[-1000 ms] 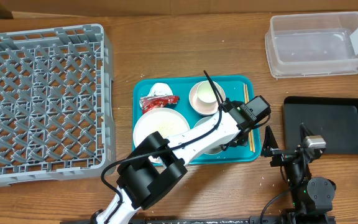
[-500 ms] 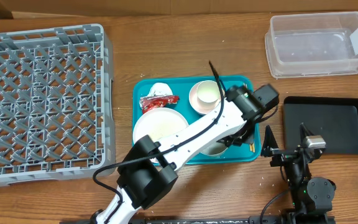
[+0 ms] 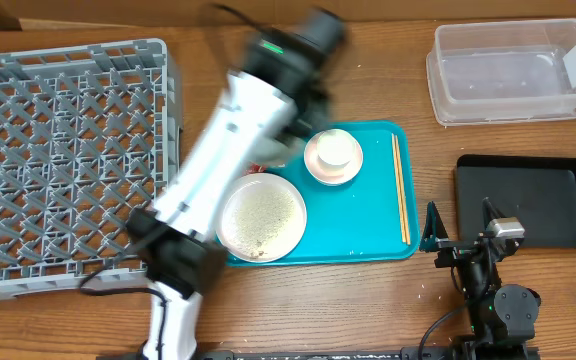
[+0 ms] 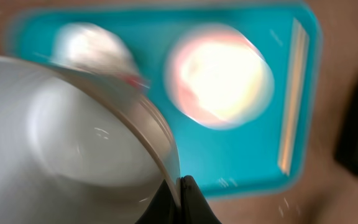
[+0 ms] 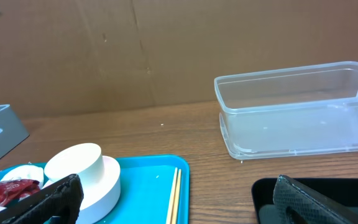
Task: Sort waste into correct bins and load items into the dishwasher
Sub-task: 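Lift the grey bowl and carry it to the dish rack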
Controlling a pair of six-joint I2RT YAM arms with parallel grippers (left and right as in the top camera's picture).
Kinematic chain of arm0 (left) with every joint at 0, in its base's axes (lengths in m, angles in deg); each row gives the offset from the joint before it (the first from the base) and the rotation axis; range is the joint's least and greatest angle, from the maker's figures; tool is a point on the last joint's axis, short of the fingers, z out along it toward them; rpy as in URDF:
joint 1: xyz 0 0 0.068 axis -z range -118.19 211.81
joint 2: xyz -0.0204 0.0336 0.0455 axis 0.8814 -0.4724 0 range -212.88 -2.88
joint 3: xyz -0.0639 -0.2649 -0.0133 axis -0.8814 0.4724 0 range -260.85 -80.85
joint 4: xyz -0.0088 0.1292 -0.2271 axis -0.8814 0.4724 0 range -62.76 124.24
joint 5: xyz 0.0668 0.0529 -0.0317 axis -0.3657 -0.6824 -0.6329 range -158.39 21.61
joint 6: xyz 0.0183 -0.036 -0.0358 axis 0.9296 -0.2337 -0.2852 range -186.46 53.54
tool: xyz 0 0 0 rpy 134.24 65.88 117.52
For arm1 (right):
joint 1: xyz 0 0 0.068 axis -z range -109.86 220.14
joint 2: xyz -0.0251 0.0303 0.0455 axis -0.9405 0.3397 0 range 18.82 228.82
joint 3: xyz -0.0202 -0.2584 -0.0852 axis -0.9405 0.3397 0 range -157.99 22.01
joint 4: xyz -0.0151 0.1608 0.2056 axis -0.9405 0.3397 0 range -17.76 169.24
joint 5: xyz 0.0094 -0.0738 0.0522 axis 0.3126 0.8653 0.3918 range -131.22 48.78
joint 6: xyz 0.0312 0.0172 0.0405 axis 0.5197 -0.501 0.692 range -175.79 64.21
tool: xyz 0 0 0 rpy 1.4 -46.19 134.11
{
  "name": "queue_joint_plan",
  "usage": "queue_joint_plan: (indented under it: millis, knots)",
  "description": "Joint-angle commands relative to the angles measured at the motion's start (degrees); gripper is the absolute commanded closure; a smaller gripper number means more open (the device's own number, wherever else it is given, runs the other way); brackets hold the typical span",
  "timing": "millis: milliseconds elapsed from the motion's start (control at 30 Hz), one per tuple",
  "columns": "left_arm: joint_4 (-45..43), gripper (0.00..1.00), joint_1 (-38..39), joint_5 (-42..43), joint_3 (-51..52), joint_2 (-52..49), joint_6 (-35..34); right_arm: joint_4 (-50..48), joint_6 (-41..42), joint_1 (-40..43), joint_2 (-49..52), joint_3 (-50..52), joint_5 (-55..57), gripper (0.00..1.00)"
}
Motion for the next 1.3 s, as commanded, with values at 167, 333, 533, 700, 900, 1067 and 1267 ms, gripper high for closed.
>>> queue_joint_plan:
  millis: [167, 333, 533, 700, 900, 1067, 1267]
  knots:
    - [-2.9, 0.96, -30.0, 12.4, -1.4, 2.8, 14.9, -0.2, 0.2, 0.2, -0.6, 0.6, -0.1, 0.00]
    - [-7.2, 0.96, -45.3, 43.4, -1.4, 2.8, 32.0, -0.2, 0.2, 0.2, -0.6, 0.6, -0.1, 0.00]
    - [-5.5, 0.96, -60.2, 64.9, -1.3, 1.4, 49.4, -0.2, 0.2, 0.2, -0.6, 0.6, -0.1, 0.00]
    - [-1.0, 0.96, -66.4, 65.7, -1.2, -0.8, 55.3, -0.2, 0.2, 0.2, -0.6, 0.6, -0.1, 0.00]
    - [1.5, 0.96, -69.3, 76.0, -0.2, -5.0, 58.3, -0.2, 0.2, 0.2, -0.6, 0.6, -0.1, 0.00]
    - [4.4, 0.96, -69.3, 79.4, 2.0, -9.1, 64.7, -0.2, 0.2, 0.2, -0.5, 0.6, -0.1, 0.00]
    - [4.4, 0.96, -69.3, 82.5, 3.2, -15.3, 65.9, -0.2, 0.2, 0.2, -0.5, 0.6, -0.1, 0.00]
